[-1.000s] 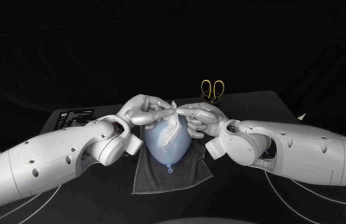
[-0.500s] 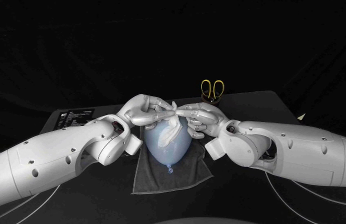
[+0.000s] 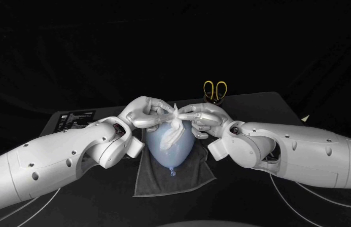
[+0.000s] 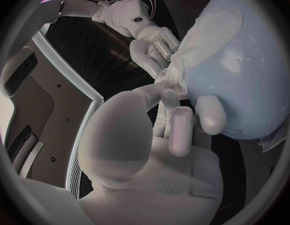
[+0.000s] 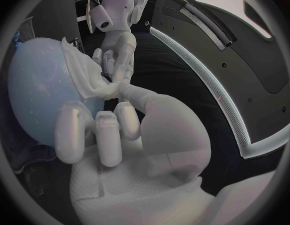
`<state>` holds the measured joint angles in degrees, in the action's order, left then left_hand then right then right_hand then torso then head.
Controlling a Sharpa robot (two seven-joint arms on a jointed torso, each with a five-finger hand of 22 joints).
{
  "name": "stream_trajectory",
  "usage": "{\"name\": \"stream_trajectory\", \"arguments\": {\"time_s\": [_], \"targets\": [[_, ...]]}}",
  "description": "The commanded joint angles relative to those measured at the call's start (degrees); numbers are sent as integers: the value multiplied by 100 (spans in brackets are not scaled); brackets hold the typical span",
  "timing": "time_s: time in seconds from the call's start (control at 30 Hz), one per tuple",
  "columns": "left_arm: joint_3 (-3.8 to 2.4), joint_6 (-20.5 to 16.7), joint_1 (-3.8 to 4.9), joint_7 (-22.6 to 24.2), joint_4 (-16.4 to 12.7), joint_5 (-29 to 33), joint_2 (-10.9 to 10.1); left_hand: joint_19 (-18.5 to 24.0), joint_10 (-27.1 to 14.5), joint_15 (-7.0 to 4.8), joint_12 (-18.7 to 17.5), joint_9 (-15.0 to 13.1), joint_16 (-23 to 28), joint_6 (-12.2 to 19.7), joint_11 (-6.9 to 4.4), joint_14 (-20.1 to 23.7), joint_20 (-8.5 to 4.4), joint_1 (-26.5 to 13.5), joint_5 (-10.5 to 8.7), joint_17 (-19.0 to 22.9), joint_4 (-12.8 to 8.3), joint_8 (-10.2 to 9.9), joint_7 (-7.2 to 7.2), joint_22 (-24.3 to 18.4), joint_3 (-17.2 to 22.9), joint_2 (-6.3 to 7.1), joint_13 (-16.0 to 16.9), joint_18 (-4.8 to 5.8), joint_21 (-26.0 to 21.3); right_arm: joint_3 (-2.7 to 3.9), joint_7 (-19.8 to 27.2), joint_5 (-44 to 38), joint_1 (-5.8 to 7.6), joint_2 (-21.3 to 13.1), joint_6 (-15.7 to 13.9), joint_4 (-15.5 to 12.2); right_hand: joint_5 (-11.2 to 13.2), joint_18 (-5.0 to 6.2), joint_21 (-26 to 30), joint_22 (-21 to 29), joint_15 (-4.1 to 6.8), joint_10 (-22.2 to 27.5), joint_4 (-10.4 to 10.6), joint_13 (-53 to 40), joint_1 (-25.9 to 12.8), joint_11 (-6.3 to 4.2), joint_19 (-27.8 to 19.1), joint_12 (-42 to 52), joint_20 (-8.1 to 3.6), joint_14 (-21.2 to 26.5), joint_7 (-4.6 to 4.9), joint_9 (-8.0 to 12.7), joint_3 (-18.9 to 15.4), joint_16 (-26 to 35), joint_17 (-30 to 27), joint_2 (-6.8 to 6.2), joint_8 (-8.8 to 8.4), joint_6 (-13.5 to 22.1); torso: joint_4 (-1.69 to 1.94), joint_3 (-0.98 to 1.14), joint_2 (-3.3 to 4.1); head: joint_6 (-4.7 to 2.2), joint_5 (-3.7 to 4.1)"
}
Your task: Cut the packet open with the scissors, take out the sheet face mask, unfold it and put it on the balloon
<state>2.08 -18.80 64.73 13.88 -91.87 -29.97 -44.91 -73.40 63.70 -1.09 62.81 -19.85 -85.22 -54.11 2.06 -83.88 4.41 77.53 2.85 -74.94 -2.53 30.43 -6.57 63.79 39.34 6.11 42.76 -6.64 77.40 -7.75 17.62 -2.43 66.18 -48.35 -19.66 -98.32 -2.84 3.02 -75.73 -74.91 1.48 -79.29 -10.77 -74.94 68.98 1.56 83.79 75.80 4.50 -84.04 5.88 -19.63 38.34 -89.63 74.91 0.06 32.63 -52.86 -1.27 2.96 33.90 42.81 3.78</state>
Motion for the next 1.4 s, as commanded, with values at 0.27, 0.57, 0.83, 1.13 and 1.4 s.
{"name": "stream_trajectory", "arguments": {"time_s": [0.27, 0.57, 0.83, 1.13, 1.4], "targets": [[3, 125, -5, 40, -5, 140, -8, -23, 66, -41, 89, -218, -60, 103, 4, -185, -31, -289, 14, -371, -105, 221, -12, 33, 426, 18, 115, 113, 62, 6, -19, -335, 0, -2, -341, -38, -36, -34, -181, -1153, 90, -227, -47, -269, -66, -46, 112, 241, -59, -596, -35, -429, -69, -37, 1509, -118, 175, -85, 3, -4, 1, 24, 7], [3, 116, -5, 72, 1, 263, -23, -26, 75, -36, 74, -270, -82, 169, 7, -209, -26, -517, 9, -424, -116, 308, -14, 50, 615, -35, 89, 115, 77, 6, -7, -603, -2, -43, -585, -55, -6, -34, -182, -1153, 118, -233, 22, -276, -123, -70, 118, 239, -91, -596, -60, -516, -41, -37, 1509, -30, 262, -17, 1, -2, 0, 29, 7], [4, 87, -5, 64, 4, 312, -29, -54, 134, -49, 102, -304, -104, 164, -11, -236, -33, -588, 19, -482, -172, 371, 4, 91, 663, 11, 137, 121, 98, 6, 352, -1872, -6, -166, -694, -180, 4, -17, -43, -1112, -82, -65, 664, -171, -1043, 175, 55, 110, 45, -596, 203, -253, -1042, -37, 1509, -686, -449, 636, 3, 0, 2, 13, -2], [4, 95, -5, 48, 18, 356, -18, -65, 163, -58, 105, -321, -110, 159, -19, -245, -39, -628, 23, -498, -202, 407, 12, 104, 691, 45, 149, 124, 106, 7, 431, -3218, -16, -223, -1004, -236, 8, -14, -63, -1118, -152, -17, 832, -180, -824, 244, 55, 110, 126, -596, 283, -48, -1557, -37, 1509, -772, -884, 683, -2, 0, 1, 6, -3], [4, 99, -5, 49, 19, 389, -17, -66, 196, -62, 118, -337, -111, 155, -24, -248, -44, -667, 18, -501, -210, 437, 18, 103, 686, 71, 175, 124, 106, 7, 239, -3875, -45, -159, -1297, -196, 8, -11, -69, -1118, -157, -18, 752, -194, -446, 245, 54, 124, 145, -596, 285, 26, -1632, -37, 1509, -663, -1012, 522, 4, -3, 3, 13, 4]]}}
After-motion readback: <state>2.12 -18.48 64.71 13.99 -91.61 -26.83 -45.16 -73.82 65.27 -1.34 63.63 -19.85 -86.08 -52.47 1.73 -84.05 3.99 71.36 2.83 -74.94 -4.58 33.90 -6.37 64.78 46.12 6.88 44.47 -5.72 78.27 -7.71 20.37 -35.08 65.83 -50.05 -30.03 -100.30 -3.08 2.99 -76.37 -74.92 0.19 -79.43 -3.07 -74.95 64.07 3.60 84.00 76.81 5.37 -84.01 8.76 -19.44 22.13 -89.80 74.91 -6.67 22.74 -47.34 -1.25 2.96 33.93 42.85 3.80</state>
